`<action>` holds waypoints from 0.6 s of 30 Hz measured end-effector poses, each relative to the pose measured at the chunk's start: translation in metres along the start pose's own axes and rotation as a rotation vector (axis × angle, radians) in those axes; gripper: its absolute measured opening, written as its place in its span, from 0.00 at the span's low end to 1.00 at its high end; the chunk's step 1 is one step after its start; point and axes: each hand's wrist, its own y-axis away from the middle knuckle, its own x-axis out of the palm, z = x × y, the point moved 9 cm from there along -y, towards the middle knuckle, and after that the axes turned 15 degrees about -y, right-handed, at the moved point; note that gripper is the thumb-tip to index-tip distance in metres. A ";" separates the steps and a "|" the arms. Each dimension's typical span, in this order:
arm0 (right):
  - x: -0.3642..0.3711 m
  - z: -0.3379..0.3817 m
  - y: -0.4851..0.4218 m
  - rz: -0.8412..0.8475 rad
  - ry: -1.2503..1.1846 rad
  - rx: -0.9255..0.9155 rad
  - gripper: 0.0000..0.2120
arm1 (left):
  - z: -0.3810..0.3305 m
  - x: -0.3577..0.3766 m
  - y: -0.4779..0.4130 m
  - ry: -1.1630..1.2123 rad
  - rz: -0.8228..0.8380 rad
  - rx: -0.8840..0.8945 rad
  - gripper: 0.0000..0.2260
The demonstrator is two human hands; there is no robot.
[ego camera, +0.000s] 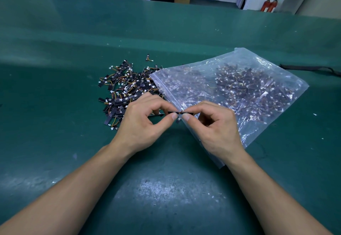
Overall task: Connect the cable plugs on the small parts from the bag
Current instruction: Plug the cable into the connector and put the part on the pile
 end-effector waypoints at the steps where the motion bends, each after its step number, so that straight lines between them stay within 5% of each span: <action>1: -0.001 0.000 0.000 -0.002 -0.002 0.002 0.01 | 0.000 0.001 0.000 0.001 0.005 0.000 0.05; 18: 0.001 -0.005 0.001 0.004 -0.019 0.034 0.01 | 0.003 0.001 -0.001 0.008 0.037 -0.022 0.05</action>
